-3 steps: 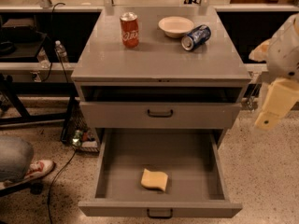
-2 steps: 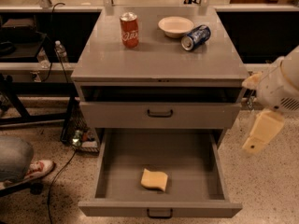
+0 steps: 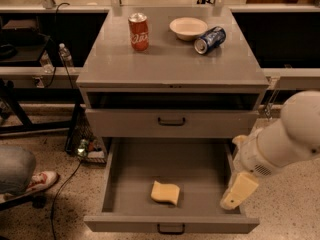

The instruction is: Pick sponge from middle drawer and place on counter

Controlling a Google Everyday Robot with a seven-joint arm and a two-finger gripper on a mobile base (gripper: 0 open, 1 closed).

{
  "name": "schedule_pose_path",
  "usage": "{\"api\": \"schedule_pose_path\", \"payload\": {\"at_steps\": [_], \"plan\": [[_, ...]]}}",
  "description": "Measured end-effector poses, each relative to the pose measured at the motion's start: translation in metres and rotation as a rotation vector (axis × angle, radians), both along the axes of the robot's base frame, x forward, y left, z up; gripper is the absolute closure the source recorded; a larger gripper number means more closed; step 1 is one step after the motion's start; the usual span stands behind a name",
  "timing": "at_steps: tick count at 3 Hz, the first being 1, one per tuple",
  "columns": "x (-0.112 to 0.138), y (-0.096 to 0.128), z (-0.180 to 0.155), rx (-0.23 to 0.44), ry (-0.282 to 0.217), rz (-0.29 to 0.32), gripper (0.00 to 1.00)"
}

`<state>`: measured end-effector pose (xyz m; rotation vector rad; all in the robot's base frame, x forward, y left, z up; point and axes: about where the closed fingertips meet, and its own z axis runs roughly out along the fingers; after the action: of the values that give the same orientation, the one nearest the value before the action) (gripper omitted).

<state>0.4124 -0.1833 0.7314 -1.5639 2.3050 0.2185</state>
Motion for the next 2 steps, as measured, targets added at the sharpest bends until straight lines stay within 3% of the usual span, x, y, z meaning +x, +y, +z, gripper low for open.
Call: {"api": "schedule_pose_path", "payload": {"at_steps": [2], "plan": [[-0.0039,-0.0034,-0.0076,0.002,-0.001,-0.021,0.0]]}}
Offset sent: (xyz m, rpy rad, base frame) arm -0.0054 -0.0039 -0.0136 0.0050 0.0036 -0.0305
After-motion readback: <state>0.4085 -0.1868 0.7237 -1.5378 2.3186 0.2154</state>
